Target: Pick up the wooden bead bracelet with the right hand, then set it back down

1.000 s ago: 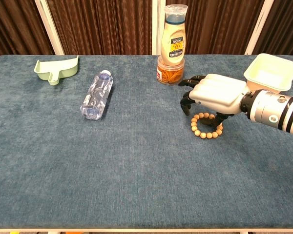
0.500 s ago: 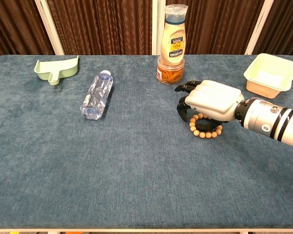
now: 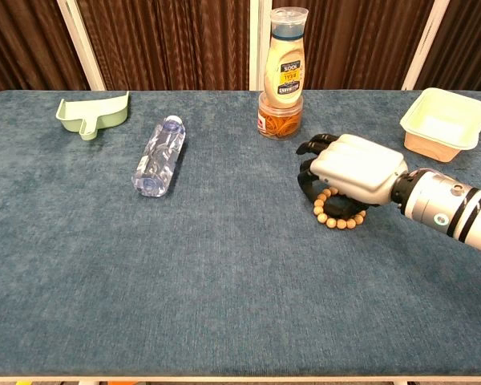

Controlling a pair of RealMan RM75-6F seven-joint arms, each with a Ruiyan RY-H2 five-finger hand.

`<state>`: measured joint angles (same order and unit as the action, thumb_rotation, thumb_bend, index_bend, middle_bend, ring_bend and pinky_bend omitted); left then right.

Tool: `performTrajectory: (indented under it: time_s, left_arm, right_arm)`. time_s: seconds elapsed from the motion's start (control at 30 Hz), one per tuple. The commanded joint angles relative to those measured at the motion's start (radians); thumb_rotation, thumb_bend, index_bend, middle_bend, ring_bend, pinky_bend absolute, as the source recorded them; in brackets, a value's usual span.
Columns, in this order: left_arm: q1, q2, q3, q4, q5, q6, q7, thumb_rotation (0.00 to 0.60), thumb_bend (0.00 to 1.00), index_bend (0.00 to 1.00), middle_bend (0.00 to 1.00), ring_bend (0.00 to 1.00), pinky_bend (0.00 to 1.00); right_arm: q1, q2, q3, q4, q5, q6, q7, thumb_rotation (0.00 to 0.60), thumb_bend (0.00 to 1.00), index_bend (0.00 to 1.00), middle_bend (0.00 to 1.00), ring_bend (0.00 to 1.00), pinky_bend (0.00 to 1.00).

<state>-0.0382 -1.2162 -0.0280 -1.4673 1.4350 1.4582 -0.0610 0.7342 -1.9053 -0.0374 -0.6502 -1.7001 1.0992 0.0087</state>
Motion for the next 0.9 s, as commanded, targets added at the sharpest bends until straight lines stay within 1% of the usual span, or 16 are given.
performTrajectory:
  time_s: [0.03,0.13,0.27,0.43,0.5,0.67,0.73,0.8,0.9]
  left_arm:
    - [0.001,0.0,0.0,0.002,0.001,0.001,-0.003,0.6,0.0,0.15,0.13,0.0,0.0]
    - [-0.001,0.0,0.0,0.002,0.003,-0.002,-0.007,0.6,0.0,0.15,0.13,0.0,0.0]
    - [-0.007,0.003,-0.001,0.003,0.013,-0.004,-0.011,0.6,0.0,0.15,0.13,0.0,0.0]
    - [-0.017,0.013,-0.006,-0.01,0.024,-0.005,-0.008,0.6,0.0,0.15,0.13,0.0,0.0]
    - [-0.022,0.019,-0.007,-0.017,0.028,-0.008,-0.004,0.6,0.0,0.15,0.13,0.0,0.0]
    - [-0.031,0.029,-0.007,-0.028,0.039,-0.011,0.0,0.6,0.0,0.15,0.13,0.0,0.0]
    - [-0.033,0.03,-0.005,-0.031,0.043,-0.011,0.001,0.6,0.0,0.15,0.13,0.0,0.0]
    - [-0.033,0.031,-0.003,-0.031,0.046,-0.011,-0.001,0.6,0.0,0.15,0.13,0.0,0.0]
    - [-0.032,0.035,-0.001,-0.035,0.045,-0.012,-0.003,0.6,0.0,0.15,0.13,0.0,0.0]
  right_arm:
    - [-0.018,0.033,0.037,-0.039,0.034,0.048,0.051,0.6,0.41,0.69,0.39,0.12,0.13]
    - [-0.035,0.09,0.081,-0.108,0.077,0.087,0.124,0.6,0.42,0.69,0.39,0.13,0.13]
    - [-0.063,0.179,0.145,-0.227,0.144,0.123,0.255,0.6,0.43,0.69,0.41,0.14,0.13]
    - [-0.105,0.255,0.195,-0.353,0.204,0.156,0.415,0.6,0.45,0.69,0.41,0.15,0.13]
    - [-0.119,0.275,0.206,-0.381,0.215,0.167,0.473,0.6,0.45,0.68,0.42,0.15,0.13]
    - [-0.14,0.291,0.218,-0.404,0.226,0.185,0.596,0.6,0.48,0.66,0.43,0.16,0.13]
    - [-0.143,0.294,0.218,-0.412,0.228,0.176,0.65,0.6,0.52,0.66,0.44,0.17,0.13]
    - [-0.143,0.297,0.218,-0.422,0.233,0.16,0.697,0.6,0.59,0.66,0.46,0.18,0.13]
    - [-0.138,0.304,0.222,-0.437,0.235,0.138,0.773,0.6,0.64,0.66,0.48,0.19,0.13]
